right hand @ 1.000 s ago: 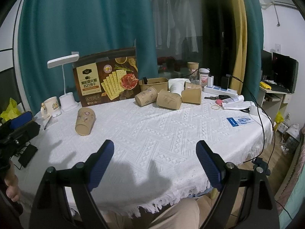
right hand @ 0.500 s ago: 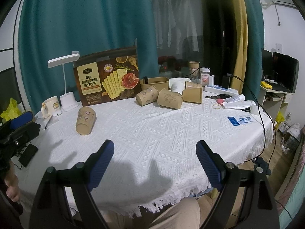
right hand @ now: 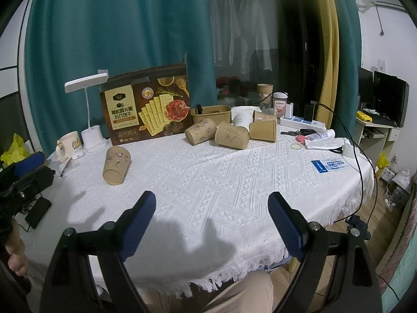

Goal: Flip cup upright

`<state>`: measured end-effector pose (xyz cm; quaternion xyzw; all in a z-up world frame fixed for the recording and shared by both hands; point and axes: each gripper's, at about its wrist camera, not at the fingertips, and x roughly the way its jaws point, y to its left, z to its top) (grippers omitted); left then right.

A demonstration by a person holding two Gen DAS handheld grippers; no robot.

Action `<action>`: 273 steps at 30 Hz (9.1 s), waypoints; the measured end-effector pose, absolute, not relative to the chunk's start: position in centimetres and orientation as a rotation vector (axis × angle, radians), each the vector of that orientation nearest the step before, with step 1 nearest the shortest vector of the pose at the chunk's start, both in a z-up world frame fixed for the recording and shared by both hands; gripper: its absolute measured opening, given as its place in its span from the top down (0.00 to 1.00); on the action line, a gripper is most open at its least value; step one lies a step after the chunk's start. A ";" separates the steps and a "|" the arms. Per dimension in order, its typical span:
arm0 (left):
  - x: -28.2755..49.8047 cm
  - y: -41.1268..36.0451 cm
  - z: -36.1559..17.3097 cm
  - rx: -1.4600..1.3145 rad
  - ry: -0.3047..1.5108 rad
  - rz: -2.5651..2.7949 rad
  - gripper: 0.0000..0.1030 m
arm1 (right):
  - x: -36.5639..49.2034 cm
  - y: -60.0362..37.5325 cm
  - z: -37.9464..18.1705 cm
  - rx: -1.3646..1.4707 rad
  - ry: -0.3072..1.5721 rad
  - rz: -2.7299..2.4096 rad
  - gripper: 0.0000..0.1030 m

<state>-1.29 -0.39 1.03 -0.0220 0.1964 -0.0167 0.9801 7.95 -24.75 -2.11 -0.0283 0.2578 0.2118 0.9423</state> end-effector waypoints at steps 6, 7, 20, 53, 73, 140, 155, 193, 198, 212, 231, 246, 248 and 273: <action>-1.2 -0.6 1.0 -0.043 0.397 -0.033 0.10 | 7.9 -24.7 -2.1 -0.057 0.525 0.432 0.16; -1.2 -0.6 0.9 -0.043 0.396 -0.033 0.10 | 7.9 -24.7 -2.1 -0.058 0.525 0.432 0.16; 2.2 1.7 -0.5 -0.148 0.498 -0.027 0.10 | 11.5 -22.9 -4.7 -0.101 0.620 0.461 0.16; 19.3 14.9 -10.7 -0.590 0.932 0.049 0.40 | 23.3 -22.5 -9.9 0.026 0.775 0.484 0.16; 12.0 0.1 -11.0 -0.632 1.046 -0.195 0.40 | 16.0 -30.3 -11.4 0.087 0.801 0.451 0.16; 1.7 13.1 -7.8 -0.382 0.645 0.045 0.20 | 15.4 -8.1 -9.8 -0.346 0.453 0.722 0.35; 1.2 9.0 -7.1 -0.215 0.621 0.048 0.20 | 10.2 -12.1 -11.9 -0.296 0.541 0.756 0.21; -4.0 -3.3 -0.9 0.019 0.397 -0.071 0.10 | 3.7 -32.8 -5.6 0.011 0.537 0.402 0.21; -4.3 -3.6 1.2 0.029 0.340 -0.072 0.10 | 2.8 -33.0 -2.8 0.009 0.479 0.400 0.21; -7.0 -3.0 6.4 0.024 0.145 -0.069 0.00 | -1.7 -33.3 4.9 0.015 0.277 0.400 0.17; -8.9 -0.3 6.7 0.008 0.098 0.001 0.00 | -2.8 -29.8 6.1 -0.015 0.221 0.442 0.17; -7.7 0.0 5.3 0.011 0.144 0.009 0.00 | -1.1 -28.8 4.4 -0.020 0.264 0.451 0.17; -7.6 -0.2 5.2 0.012 0.146 0.006 0.00 | -1.1 -28.8 4.3 -0.018 0.264 0.450 0.17; -7.4 -0.7 5.1 0.013 0.154 -0.005 0.00 | -0.7 -29.3 3.8 -0.013 0.267 0.449 0.17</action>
